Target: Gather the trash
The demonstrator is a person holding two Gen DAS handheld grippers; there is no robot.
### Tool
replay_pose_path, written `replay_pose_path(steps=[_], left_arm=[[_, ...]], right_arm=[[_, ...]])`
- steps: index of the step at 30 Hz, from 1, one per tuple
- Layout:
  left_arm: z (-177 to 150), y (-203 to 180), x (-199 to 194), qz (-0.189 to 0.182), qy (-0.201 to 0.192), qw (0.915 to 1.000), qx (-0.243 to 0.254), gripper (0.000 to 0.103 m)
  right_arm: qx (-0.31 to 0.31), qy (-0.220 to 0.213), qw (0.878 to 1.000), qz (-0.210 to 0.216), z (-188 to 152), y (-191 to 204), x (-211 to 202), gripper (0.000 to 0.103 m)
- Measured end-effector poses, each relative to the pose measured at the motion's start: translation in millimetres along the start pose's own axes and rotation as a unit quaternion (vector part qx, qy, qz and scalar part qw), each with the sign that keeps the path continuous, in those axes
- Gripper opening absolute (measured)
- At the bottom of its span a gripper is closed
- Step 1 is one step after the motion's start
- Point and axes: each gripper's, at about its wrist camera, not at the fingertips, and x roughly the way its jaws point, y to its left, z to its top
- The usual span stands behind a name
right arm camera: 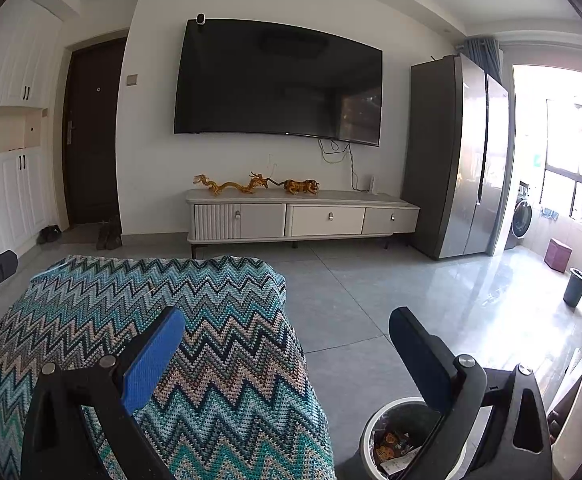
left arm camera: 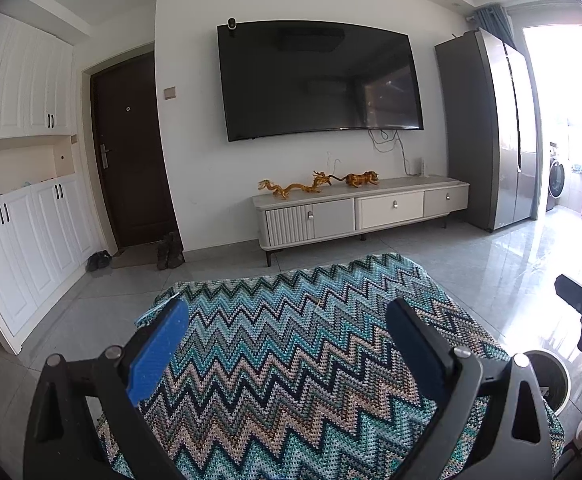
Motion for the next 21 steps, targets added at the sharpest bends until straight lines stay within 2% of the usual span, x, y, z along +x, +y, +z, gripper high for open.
replay_pose_path(steps=[11,21], left_arm=[[-3,-1,0,-0.007,0.003,1.0000,-0.002,0.100],[-7,-17,0,-0.035,0.013,0.9991,0.020,0.100]], right_arm=[[0.000,0.000,1.000,-0.003,0,-2,0,0.103],[0.005,0.007,1.000,-0.008,-7,-6,0,0.103]])
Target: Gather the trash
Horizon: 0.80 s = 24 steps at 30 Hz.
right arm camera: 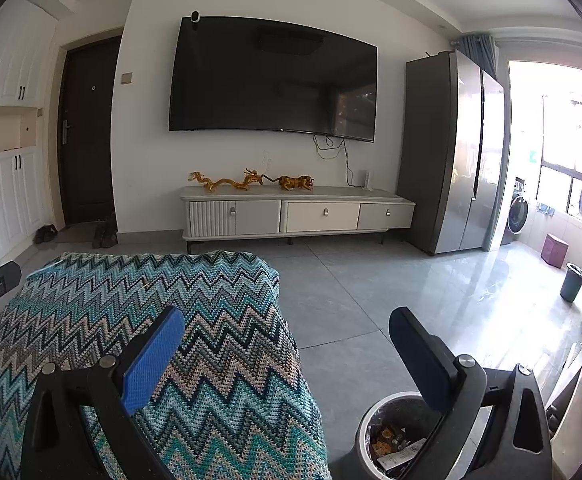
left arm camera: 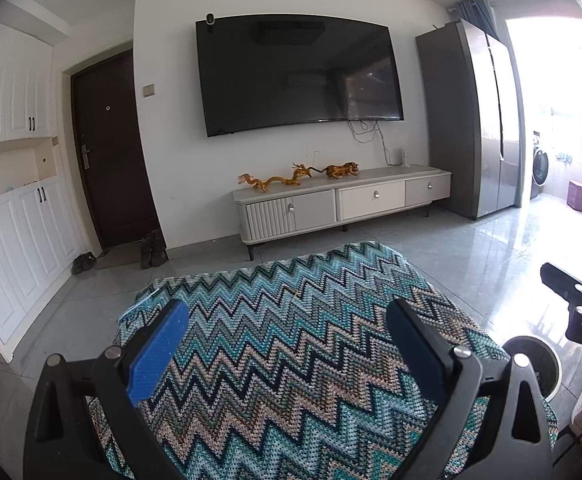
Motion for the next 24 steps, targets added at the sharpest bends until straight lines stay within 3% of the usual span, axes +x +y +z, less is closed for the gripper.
replay_pose_path(steps=[24], left_arm=[[-4,-32,-3,-0.038,0.011,0.9989,0.024,0.100]], right_arm=[[0.016,0.017,1.000,-0.011,-13,-14,2,0.103]])
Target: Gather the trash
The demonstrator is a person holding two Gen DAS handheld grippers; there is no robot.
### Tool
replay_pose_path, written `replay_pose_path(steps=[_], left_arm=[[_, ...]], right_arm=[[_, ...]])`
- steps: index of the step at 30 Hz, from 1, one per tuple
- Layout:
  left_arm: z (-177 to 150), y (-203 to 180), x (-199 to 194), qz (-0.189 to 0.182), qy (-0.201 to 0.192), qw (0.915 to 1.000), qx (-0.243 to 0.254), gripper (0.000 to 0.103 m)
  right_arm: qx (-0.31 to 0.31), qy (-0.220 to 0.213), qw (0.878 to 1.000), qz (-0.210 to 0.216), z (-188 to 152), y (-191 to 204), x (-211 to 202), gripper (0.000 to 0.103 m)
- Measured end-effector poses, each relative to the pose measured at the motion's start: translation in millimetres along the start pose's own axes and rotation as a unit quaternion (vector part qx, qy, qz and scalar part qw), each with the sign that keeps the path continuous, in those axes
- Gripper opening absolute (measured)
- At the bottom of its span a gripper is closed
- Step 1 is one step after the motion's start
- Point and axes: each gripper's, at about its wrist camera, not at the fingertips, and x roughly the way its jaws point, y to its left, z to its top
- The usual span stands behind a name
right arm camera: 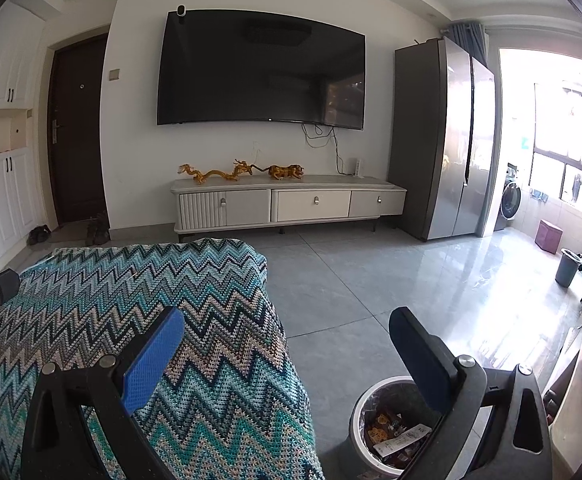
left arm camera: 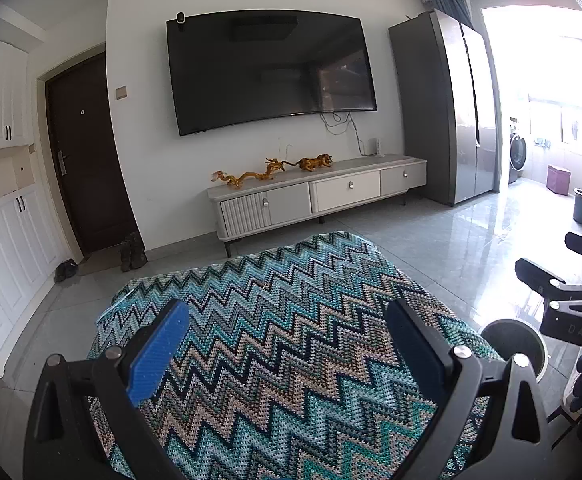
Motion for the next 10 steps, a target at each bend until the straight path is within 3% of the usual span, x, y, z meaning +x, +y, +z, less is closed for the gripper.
replay_pose_path(steps=[10], left_arm=[[-1.2,-0.5,0.5,-0.002,0.004,1.0000,-0.004,0.100]], right_arm=[[0.000,0.000,1.000,0.000,0.1,-0.3,-0.3,0.103]])
